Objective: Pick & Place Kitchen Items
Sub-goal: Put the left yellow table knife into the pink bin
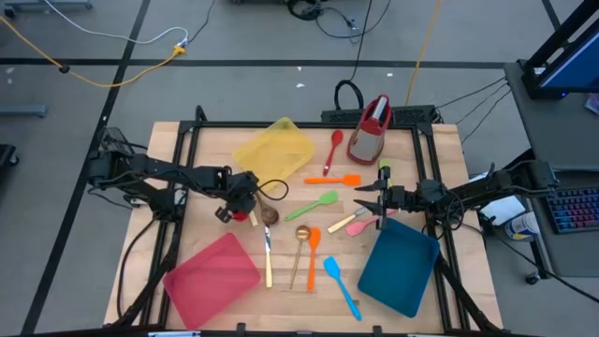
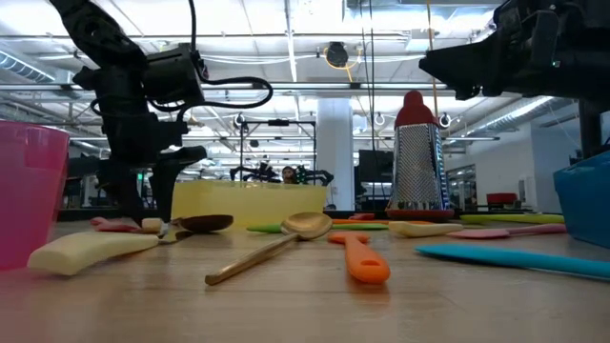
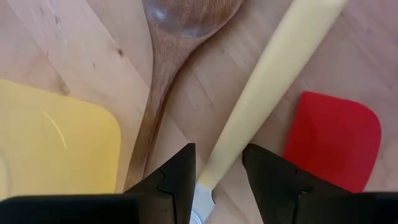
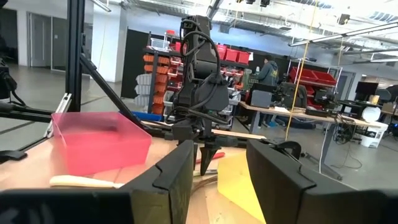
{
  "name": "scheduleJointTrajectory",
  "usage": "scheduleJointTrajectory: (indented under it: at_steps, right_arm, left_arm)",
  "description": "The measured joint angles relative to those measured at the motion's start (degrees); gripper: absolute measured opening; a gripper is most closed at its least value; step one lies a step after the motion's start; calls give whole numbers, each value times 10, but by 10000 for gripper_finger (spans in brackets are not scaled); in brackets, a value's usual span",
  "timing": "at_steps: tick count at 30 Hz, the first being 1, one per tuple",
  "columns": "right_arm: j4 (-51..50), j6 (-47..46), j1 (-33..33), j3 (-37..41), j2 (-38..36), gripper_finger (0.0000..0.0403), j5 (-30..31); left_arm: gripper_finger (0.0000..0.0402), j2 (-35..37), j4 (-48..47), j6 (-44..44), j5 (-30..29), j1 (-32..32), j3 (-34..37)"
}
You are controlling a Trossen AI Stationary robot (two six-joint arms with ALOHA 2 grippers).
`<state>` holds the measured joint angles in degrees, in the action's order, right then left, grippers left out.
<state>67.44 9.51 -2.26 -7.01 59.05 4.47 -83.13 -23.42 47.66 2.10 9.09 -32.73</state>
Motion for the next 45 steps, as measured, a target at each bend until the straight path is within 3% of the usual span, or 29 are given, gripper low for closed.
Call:
scheduleJointTrajectory:
  at_steps: [13, 21, 26, 37, 45]
  right_arm:
    - [-9, -13, 0, 0, 0, 141, 0]
    - [-11, -13, 0, 0, 0, 141, 0]
    - [-18, -13, 0, 0, 0, 139, 0]
    - [-31, -14, 0, 0, 0, 136, 0]
    - [-30, -20, -1, 0, 0, 135, 0]
  left_arm:
    - [49, 0, -3, -56, 3, -1, 1]
    - [67, 11, 0, -74, -9, -5, 4]
    - [43, 45, 0, -97, -25, -18, -1]
    - [51, 81, -49, -162, -55, -66, -90]
    - [47, 81, -120, -264, -105, -120, -173]
